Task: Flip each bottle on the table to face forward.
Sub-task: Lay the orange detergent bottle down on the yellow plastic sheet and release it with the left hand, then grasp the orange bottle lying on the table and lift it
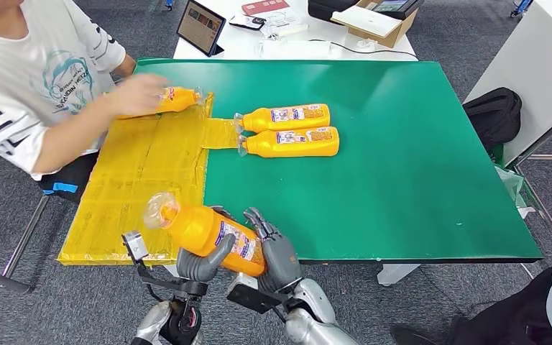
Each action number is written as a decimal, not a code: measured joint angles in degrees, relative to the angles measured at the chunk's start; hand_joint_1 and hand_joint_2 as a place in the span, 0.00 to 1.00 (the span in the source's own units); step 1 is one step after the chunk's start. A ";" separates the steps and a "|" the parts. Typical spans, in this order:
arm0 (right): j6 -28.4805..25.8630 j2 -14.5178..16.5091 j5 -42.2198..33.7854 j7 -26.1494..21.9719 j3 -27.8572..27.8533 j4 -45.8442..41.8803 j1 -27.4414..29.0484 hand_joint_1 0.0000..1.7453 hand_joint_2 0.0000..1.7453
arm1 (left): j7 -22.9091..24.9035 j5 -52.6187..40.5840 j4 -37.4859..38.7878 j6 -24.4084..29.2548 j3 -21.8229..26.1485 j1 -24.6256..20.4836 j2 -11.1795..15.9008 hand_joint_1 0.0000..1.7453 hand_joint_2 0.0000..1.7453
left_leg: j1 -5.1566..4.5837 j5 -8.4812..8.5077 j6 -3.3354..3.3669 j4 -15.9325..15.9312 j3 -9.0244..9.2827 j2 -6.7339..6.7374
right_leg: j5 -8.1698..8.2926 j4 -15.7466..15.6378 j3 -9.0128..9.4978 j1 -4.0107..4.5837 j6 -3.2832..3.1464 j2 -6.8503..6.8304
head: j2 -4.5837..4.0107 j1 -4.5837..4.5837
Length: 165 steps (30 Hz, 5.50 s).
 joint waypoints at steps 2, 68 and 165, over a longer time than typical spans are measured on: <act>2.09 0.00 -1.49 0.33 -0.20 -1.14 -0.01 0.00 0.00 | -1.28 -2.13 -0.50 3.18 -0.28 -0.16 -0.01 1.00 1.00 | 0.00 0.00 0.00 0.00 0.00 0.00 | 0.00 0.00 0.00 0.00 0.00 0.00 | 0.00 -0.01; 3.65 -1.40 -11.04 -0.50 0.07 -24.22 4.70 0.00 0.00 | 21.96 -101.87 50.09 21.99 18.28 -39.27 15.74 0.06 1.00 | 0.05 0.06 -0.03 -0.01 0.19 -0.02 | 0.01 0.09 0.19 0.02 -0.02 0.00 | 0.00 0.01; 37.53 -24.30 2.88 30.94 -3.78 -3.63 -18.44 0.00 1.00 | -13.01 -61.02 -1.28 49.83 14.55 -2.64 -5.20 0.00 1.00 | -0.22 0.09 0.20 0.02 0.19 -0.02 | 0.17 -0.03 0.24 -0.20 0.25 0.00 | 0.00 -0.02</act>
